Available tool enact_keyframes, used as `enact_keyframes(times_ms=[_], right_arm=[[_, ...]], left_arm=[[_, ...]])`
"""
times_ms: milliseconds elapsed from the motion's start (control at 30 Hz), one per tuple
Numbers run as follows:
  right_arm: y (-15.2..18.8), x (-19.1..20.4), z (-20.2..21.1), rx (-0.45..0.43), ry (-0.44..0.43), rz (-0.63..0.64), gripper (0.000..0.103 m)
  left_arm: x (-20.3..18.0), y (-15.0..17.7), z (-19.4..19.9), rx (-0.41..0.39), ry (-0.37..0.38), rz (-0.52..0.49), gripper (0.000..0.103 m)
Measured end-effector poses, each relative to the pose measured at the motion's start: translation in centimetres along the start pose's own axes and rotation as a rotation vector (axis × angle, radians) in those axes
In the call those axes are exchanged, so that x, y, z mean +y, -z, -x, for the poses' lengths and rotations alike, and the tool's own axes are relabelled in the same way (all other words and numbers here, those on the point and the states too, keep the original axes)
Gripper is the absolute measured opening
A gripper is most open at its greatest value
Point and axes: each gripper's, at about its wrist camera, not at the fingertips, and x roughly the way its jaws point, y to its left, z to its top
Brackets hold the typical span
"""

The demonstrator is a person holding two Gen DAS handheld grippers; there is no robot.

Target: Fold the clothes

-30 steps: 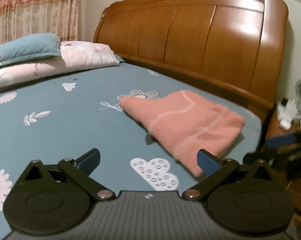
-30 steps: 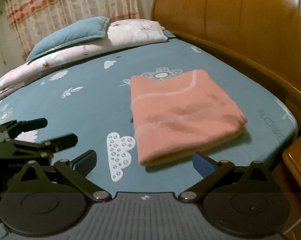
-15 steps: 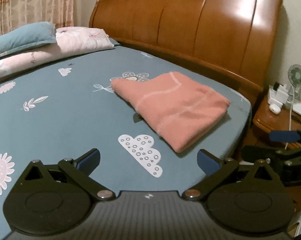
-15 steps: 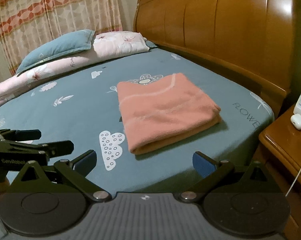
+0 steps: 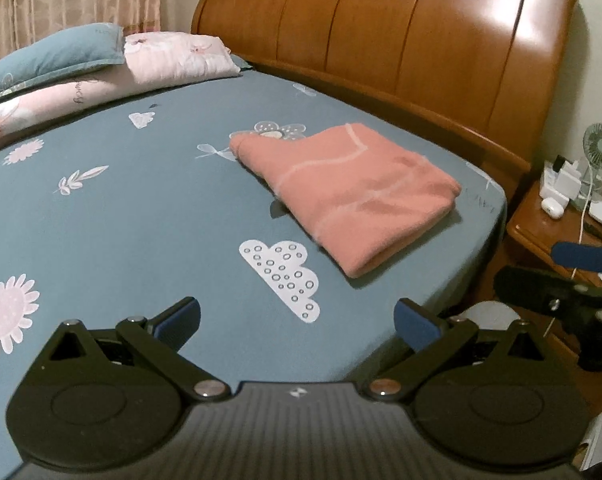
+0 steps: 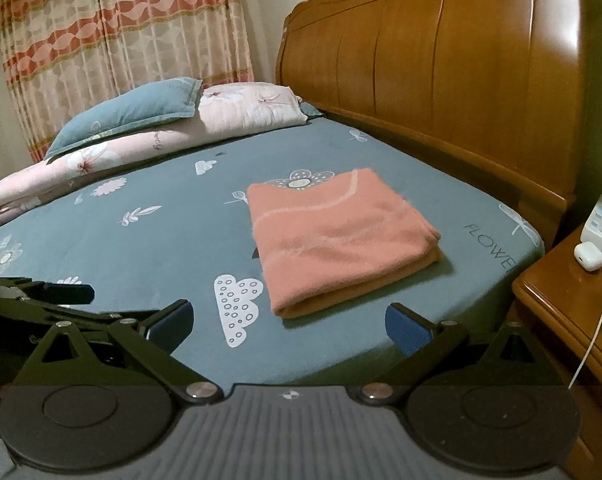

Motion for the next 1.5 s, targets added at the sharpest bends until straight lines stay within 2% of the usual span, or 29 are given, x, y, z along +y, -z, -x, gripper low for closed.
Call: enact_keyframes(times_ms=[900, 1500], right_arm=[[0.1, -0.3, -0.1, -0.014, -0.023, -0.026, 0.103], [-0.4, 0.1, -2.8, 0.016, 0.009, -0.026, 0.103]], left_arm=[[-0.5, 0.9, -0.6, 0.043, -0.03, 0.005, 0.102], [0.5, 0.7, -1.3, 0.064, -0.054, 0.004, 0.102]])
